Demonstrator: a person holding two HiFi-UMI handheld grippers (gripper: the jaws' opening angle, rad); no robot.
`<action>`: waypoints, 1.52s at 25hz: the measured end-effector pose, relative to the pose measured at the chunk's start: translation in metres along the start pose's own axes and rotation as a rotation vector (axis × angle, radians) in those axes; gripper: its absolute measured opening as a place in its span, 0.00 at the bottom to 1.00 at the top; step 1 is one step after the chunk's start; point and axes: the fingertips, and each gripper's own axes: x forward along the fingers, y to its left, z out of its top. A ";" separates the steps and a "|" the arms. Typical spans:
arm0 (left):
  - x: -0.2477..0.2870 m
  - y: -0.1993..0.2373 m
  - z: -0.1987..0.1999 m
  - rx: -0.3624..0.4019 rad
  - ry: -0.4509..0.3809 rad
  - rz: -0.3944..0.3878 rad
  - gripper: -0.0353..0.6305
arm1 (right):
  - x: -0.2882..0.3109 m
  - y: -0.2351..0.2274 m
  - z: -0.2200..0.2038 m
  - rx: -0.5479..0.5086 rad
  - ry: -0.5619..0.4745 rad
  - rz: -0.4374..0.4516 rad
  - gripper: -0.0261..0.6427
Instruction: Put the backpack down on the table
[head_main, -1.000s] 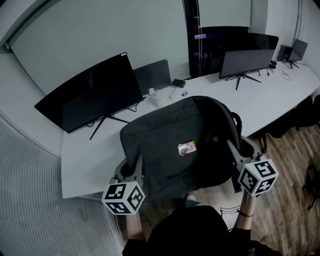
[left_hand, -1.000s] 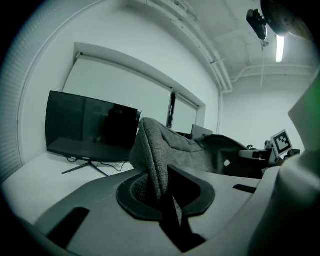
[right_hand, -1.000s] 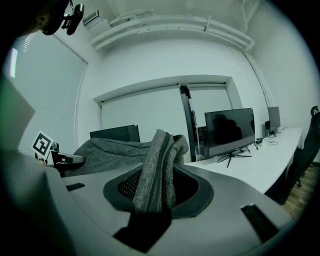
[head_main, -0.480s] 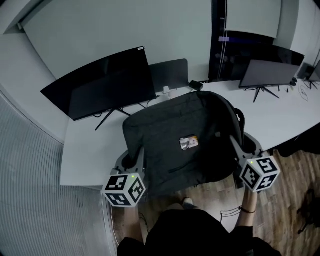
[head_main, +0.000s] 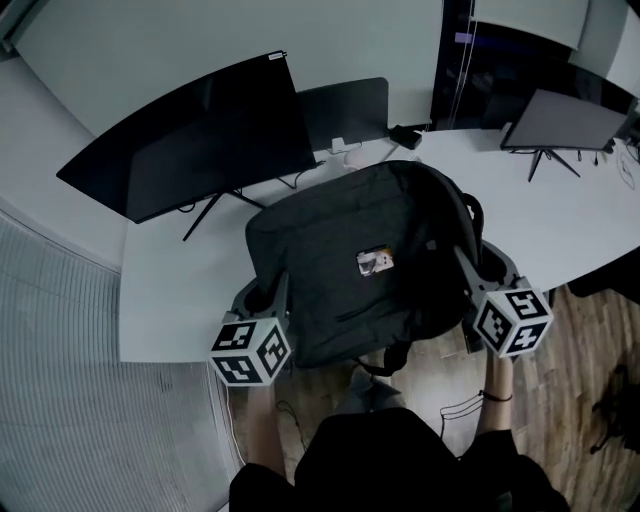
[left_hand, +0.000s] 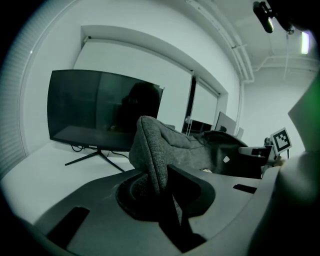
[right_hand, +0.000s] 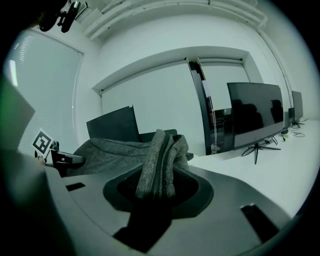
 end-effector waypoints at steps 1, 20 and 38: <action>0.006 0.004 -0.003 -0.004 0.013 0.001 0.13 | 0.007 -0.001 -0.004 0.003 0.011 0.001 0.22; 0.094 0.056 -0.062 -0.001 0.191 0.001 0.15 | 0.099 -0.023 -0.069 -0.020 0.223 -0.028 0.22; 0.123 0.081 -0.098 -0.040 0.336 0.135 0.31 | 0.121 -0.049 -0.104 -0.084 0.383 -0.132 0.26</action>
